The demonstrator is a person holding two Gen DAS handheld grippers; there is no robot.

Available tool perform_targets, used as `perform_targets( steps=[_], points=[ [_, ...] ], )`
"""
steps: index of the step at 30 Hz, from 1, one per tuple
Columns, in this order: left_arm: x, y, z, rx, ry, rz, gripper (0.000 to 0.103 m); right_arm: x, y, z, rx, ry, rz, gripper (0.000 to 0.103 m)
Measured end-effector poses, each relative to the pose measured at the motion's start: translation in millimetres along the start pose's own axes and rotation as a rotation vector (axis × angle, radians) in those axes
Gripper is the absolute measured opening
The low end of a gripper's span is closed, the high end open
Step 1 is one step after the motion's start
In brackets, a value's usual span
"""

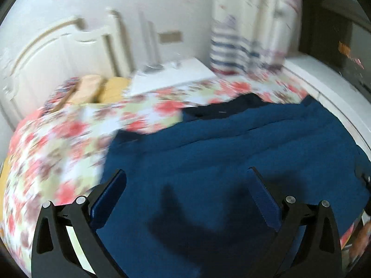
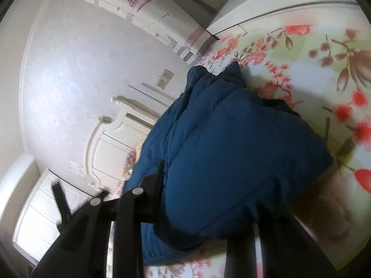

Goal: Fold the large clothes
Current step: 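Grasp the folded navy jacket with both tools and lift it off the bed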

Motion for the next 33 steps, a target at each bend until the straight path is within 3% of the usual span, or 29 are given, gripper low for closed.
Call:
perform_targets(
  steps=[6, 9, 15, 17, 19, 21, 25, 27, 30, 32, 33],
  points=[
    [-87, -25, -37, 0.01, 0.112, -0.08, 0.098, -9, -5, 2, 0.03, 0.043, 0.048, 0.046],
    [-123, -21, -29, 0.046, 0.168, -0.04, 0.099, -9, -5, 3, 0.055, 0.043, 0.051, 0.054],
    [-98, -15, -23, 0.106, 0.091, -0.011, 0.098, -16, 2, 3, 0.105, 0.024, 0.087, 0.059],
    [-67, -23, -14, 0.106, 0.024, 0.038, 0.098, -16, 0, 3, 0.108, 0.01, 0.073, 0.05],
    [-31, -34, 11, 0.045, -0.035, 0.024, 0.098, -15, 0, 2, 0.112, -0.001, 0.068, 0.045],
    [-10, -46, 43, -0.026, -0.041, 0.006, 0.098, -14, 7, 0, 0.135, -0.015, 0.077, 0.041],
    [8, -57, 99, -0.091, -0.061, 0.021, 0.099, -8, 22, 0, 0.191, -0.056, 0.097, 0.037],
    [7, -55, 111, -0.132, -0.062, 0.034, 0.099, -3, 39, 0, 0.242, -0.095, 0.124, 0.035],
    [17, -36, 108, -0.081, 0.02, 0.182, 0.098, 5, 82, 4, 0.399, -0.162, 0.177, 0.034],
    [38, -12, 98, 0.033, -0.021, 0.383, 0.098, 7, 116, 10, 0.54, -0.204, 0.211, 0.034],
    [49, 15, 89, 0.163, -0.063, 0.514, 0.098, 7, 139, 17, 0.638, -0.235, 0.232, 0.034]
  ],
)
Point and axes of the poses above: each gripper's, at about its wrist camera, not at the fingertips, and x roughly against the way its jaws point, y to its left, z to its underside, the point moved 4 cm from there along -x, roughly the way its jaws point, and after that the axes turned 5 degrees about z, right-handed, at the moved point
